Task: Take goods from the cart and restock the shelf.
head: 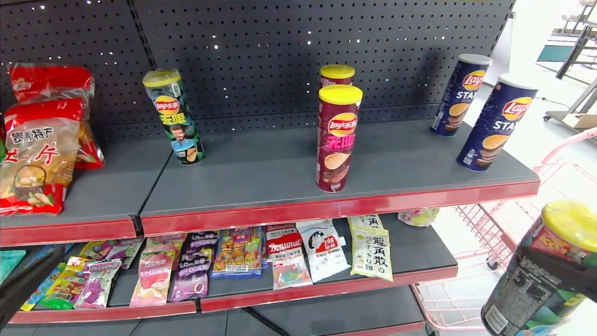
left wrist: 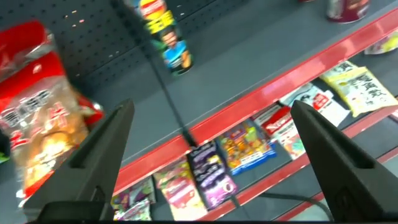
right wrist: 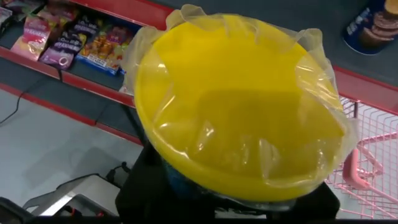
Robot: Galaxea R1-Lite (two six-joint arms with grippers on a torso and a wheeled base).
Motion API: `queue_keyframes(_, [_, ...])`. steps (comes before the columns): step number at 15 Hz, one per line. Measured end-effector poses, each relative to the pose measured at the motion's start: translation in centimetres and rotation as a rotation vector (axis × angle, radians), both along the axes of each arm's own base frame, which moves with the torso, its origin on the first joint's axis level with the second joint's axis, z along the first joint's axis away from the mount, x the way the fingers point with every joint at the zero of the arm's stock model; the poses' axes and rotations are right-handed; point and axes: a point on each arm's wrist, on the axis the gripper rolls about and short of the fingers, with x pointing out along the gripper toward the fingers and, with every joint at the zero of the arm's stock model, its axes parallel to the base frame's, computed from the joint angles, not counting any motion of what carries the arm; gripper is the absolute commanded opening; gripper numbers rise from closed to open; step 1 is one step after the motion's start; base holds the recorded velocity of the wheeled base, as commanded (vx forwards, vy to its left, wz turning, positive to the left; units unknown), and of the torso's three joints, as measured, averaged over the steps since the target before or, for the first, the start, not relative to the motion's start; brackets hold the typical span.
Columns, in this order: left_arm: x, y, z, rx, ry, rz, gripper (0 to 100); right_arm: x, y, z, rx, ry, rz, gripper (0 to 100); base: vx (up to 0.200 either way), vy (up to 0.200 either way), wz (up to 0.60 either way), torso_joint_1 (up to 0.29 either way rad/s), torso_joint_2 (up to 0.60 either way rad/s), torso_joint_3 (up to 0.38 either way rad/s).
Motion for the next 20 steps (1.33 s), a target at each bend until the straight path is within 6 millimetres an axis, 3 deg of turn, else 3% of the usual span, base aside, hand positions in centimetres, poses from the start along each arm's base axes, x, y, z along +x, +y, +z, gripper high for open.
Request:
queue_keyframes(4, [0.0, 0.0, 0.0, 0.0, -0.002, 0.0, 100, 0.0, 0.1, 0.2, 0.005, -0.006, 0.01, 0, 0.0, 0.2, 0.0, 0.0, 0.0, 0.004])
queue_keyframes(10, [0.1, 0.0, 0.1, 0.009, -0.002, -0.001, 100, -0.6, 0.4, 0.4, 0.023, -0.024, 0.179, 0, 0.0, 0.2, 0.0, 0.0, 0.0, 0.001])
queue_keyframes(20, [0.0, 0.0, 0.5, 0.01, -0.018, -0.002, 100, -0.3, 0.6, 1.2, 0.034, -0.036, 0.192, 0, 0.0, 0.2, 0.0, 0.001, 0.0, 0.005])
